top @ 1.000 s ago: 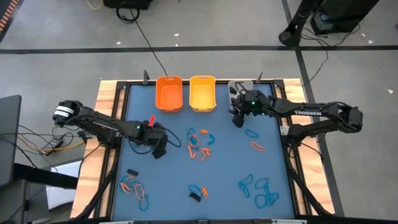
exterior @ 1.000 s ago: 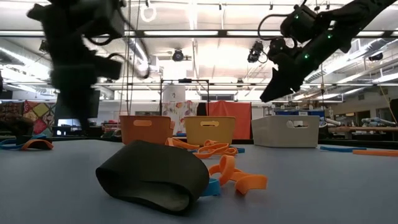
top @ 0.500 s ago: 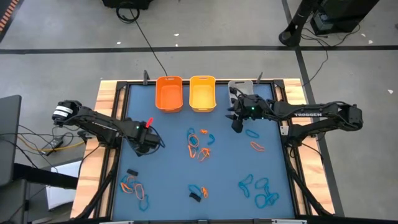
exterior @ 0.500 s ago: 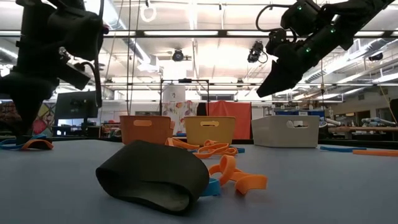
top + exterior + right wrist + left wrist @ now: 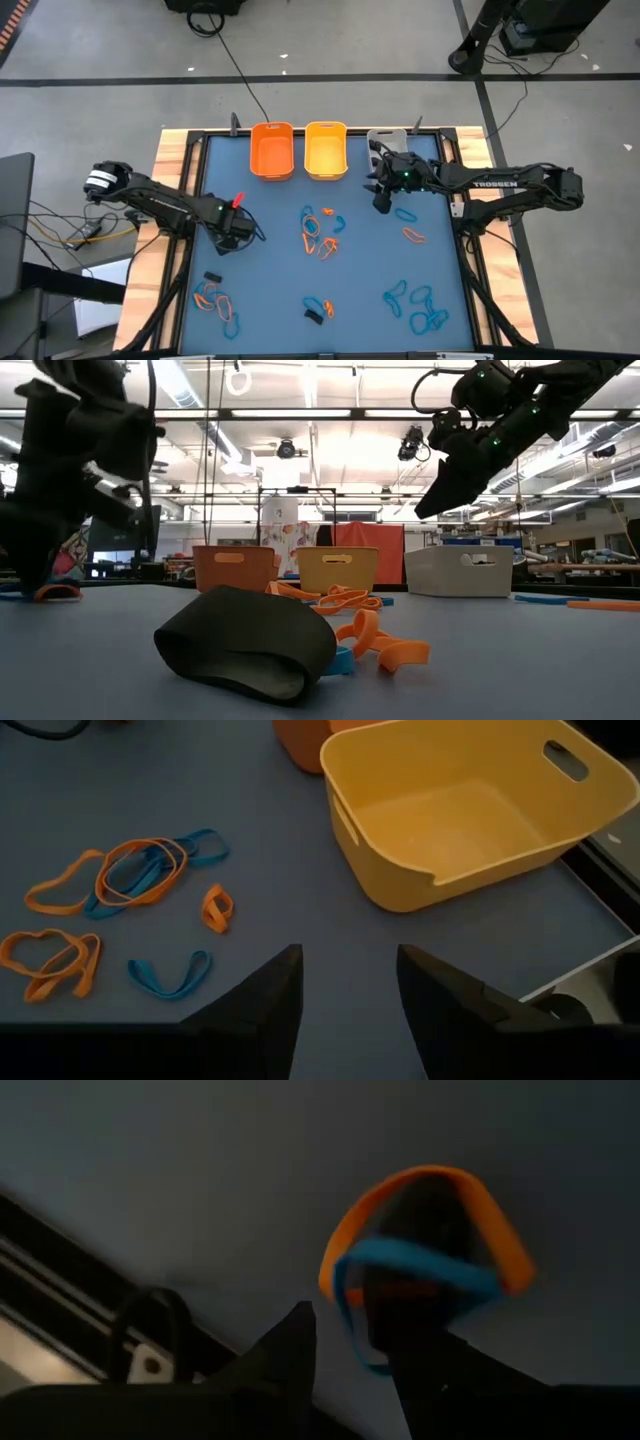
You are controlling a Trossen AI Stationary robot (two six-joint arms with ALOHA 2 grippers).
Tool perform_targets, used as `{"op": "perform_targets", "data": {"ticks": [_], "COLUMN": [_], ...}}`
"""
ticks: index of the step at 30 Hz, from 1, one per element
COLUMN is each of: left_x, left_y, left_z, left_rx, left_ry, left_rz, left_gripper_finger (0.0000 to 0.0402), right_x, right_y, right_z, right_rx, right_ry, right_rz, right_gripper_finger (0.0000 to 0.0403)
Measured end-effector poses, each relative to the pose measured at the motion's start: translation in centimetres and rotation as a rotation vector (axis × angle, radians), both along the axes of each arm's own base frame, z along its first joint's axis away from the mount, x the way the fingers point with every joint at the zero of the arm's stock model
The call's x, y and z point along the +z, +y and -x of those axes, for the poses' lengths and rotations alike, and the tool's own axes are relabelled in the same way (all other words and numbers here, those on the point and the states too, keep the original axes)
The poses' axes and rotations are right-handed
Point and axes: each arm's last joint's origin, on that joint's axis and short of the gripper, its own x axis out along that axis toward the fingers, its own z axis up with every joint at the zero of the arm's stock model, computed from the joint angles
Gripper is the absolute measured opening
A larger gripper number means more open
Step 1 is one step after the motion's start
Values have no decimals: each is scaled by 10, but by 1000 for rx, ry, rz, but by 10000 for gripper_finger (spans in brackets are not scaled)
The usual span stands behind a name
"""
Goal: Sort rubber bands into baskets
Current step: Put the black rubber band into the gray bin
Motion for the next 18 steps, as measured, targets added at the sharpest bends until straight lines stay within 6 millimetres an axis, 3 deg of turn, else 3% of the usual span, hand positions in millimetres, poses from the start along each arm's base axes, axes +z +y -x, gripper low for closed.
{"op": "perform_targets", "data": {"ticks": [5, 10, 13, 18], "left_x": [-3, 2, 16, 51], "left_y": [0, -1, -4, -7], "left_z": [2, -4, -18, -46], "left_rx": [26, 31, 35, -58], "left_ry": [0, -30, -105, -270], "left_rz": [-3, 13, 28, -31], "left_gripper_finger": [112, 49, 12, 16], "right_x": [0, 1, 1, 1], "right_y": [0, 0, 0, 0], "right_z": [0, 0, -1, -1], "right_rx": [0, -2, -2, 6], "right_ry": [-4, -8, -11, -13], "right_rz": [1, 1, 1, -5], "right_gripper_finger": [174, 174, 174, 174]}}
